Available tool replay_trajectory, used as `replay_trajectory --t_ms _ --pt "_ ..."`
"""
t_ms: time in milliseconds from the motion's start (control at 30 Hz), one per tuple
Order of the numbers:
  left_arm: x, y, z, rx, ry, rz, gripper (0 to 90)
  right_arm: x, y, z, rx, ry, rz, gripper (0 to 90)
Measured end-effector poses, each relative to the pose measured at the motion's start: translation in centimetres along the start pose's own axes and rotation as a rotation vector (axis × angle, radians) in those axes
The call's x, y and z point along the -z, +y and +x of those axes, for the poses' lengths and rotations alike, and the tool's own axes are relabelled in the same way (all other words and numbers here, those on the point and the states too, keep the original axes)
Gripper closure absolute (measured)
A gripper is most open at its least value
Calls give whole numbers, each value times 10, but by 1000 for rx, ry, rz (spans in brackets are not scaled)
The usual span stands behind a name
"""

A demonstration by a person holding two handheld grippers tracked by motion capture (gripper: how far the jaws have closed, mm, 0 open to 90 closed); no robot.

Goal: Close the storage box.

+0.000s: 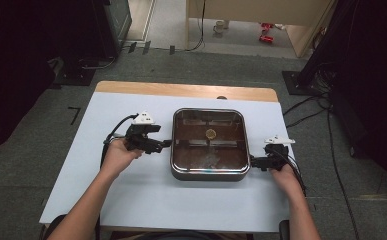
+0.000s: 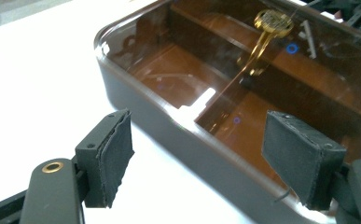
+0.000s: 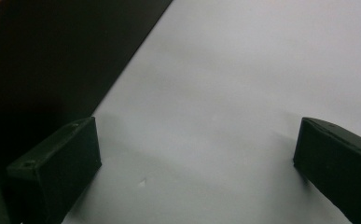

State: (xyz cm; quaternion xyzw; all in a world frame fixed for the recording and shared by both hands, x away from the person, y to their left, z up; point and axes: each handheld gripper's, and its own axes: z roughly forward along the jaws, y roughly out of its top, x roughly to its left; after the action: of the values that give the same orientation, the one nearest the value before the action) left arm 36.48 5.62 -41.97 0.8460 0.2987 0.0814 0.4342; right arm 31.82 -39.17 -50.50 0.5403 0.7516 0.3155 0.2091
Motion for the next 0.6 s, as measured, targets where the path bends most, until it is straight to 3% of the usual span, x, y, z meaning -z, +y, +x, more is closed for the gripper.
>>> replay_trajectory --t_ms 233,467,600 --pt "15 -26 7 18 49 -19 247 0 0 0 0 0 0 0" --pt "22 -49 9 -41 126 -27 223 0 0 0 0 0 0 0" --pt "22 -58 11 -46 131 -43 223 0 0 0 0 0 0 0"
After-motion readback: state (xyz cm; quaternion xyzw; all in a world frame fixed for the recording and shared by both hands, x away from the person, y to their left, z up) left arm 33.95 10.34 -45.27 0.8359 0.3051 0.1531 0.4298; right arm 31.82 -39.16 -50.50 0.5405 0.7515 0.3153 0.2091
